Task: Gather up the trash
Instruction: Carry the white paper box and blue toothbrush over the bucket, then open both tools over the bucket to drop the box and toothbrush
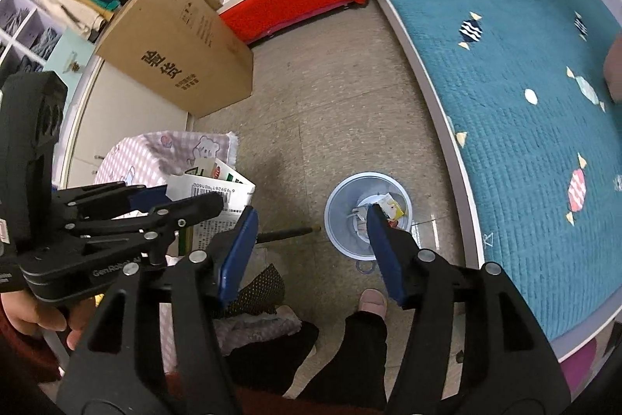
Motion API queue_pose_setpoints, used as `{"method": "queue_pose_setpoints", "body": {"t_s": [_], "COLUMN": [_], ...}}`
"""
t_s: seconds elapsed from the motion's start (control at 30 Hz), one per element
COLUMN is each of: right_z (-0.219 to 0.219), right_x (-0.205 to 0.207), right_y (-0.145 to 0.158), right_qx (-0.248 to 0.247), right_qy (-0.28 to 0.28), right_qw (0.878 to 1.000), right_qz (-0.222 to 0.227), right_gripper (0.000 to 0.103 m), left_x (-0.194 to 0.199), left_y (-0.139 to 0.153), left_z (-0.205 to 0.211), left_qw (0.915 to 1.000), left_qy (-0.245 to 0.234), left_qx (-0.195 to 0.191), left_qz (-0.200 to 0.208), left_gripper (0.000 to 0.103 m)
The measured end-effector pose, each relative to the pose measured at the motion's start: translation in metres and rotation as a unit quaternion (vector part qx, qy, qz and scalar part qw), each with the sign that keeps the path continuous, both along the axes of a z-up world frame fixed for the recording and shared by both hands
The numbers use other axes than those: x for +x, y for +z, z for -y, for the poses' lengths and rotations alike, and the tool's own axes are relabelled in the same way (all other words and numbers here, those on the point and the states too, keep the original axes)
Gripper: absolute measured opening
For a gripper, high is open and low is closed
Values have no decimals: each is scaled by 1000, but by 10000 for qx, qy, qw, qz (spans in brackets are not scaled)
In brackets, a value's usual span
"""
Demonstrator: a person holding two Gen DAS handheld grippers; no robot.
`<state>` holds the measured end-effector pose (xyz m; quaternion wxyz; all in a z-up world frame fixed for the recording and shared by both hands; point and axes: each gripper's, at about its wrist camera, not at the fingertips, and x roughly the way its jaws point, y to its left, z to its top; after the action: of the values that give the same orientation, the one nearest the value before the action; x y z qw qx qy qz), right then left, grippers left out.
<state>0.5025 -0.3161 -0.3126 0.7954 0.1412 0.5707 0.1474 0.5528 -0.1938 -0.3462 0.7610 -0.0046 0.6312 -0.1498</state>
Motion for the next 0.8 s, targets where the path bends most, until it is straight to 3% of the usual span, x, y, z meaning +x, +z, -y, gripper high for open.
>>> {"method": "queue_pose_setpoints", "body": {"t_s": [0.4, 0.43, 0.47, 0.53, 0.8], "right_z": [33, 33, 34, 36, 31], "right_x": [-6, -7, -8, -10, -20], "right_y": [11, 11, 11, 11, 7], "right_qx": [204, 203, 200, 208, 192], "right_qy": [-517, -528, -549, -593, -526], "right_qw": [9984, 9983, 9982, 9979, 9984], "right_qz": [135, 141, 147, 143, 82], "right_gripper": [63, 64, 64, 64, 65], "left_x": [10, 10, 10, 8, -7], "left_y": [7, 7, 7, 8, 9], "left_z": [34, 35, 35, 35, 19], "left_qw": [9996, 9997, 9997, 9998, 9999], "left_qy": [-257, -252, -235, -161, 145], "left_qx": [-25, -36, -34, 17, -77], "left_qz": [81, 62, 40, 109, 22], "left_gripper": [37, 46, 62, 70, 71]}}
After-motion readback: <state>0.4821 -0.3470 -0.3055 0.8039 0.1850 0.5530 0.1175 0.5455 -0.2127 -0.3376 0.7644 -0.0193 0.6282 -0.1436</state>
